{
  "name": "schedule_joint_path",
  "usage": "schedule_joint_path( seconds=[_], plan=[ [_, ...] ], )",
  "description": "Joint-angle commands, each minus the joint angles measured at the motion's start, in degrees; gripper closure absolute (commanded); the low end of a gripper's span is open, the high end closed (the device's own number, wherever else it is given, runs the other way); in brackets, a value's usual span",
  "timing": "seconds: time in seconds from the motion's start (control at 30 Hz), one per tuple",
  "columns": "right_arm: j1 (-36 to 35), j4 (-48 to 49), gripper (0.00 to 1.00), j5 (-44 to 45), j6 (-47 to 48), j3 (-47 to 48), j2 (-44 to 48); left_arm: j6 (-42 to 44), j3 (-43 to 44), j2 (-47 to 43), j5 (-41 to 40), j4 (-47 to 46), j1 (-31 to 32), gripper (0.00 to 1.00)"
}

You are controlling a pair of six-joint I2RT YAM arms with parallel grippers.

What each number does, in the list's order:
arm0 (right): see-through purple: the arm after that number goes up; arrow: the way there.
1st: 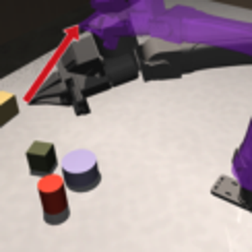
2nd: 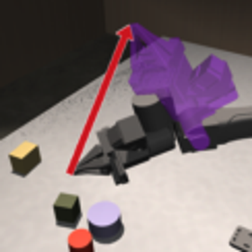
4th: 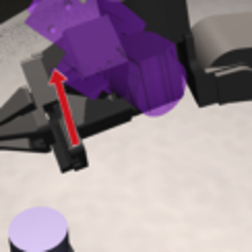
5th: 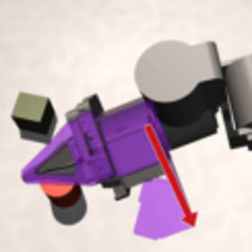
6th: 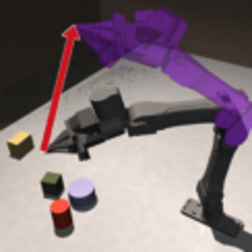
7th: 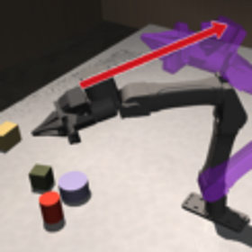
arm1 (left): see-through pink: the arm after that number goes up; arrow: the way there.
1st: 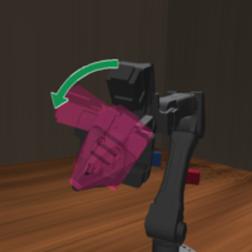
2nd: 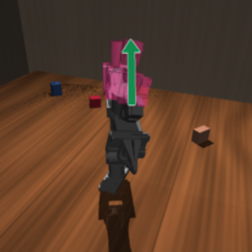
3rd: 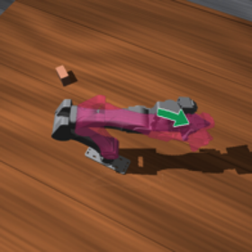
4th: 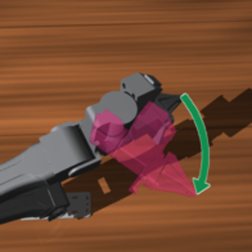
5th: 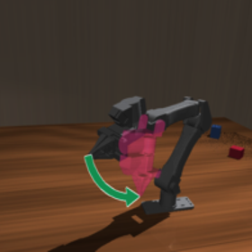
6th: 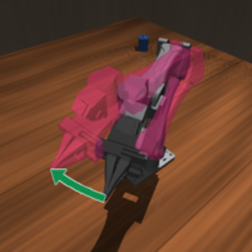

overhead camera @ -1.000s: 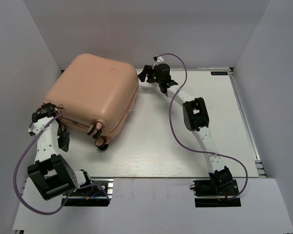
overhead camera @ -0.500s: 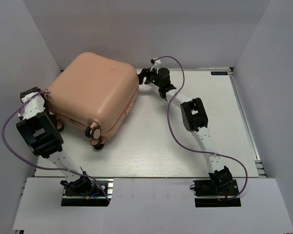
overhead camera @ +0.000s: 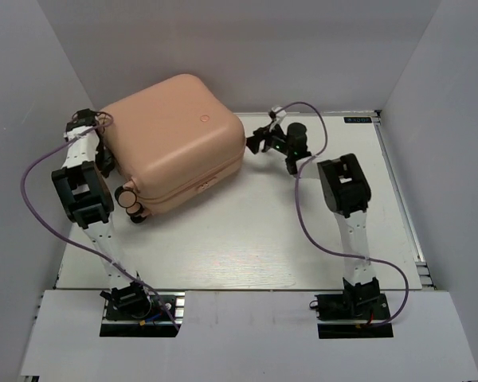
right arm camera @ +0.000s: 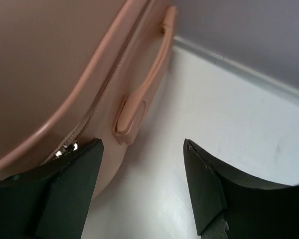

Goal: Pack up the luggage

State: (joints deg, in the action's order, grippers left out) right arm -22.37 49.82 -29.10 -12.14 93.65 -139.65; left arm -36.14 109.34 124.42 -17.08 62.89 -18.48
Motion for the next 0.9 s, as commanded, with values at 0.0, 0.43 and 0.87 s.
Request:
schedule_joint_path(
  seconds=[0.0,0.43,0.87],
  plan=[
    [-5.9,14.1,0.26,-22.4,1.1,-12.8,15.5,8.9,0.3,-0.9,19.6,-8.9,16.3,1.00],
    [-5.8,-22.9,0.31,-5.7,23.7,-42.8,49.6,17.8,12.9,4.9,19.6,-7.6,30.4,0.94],
    [-5.8,-41.1,0.30,24.7,10.0,-43.6,67.1,15.6,18.2,-2.7,4.1,0.9,23.2,0.00]
  ],
)
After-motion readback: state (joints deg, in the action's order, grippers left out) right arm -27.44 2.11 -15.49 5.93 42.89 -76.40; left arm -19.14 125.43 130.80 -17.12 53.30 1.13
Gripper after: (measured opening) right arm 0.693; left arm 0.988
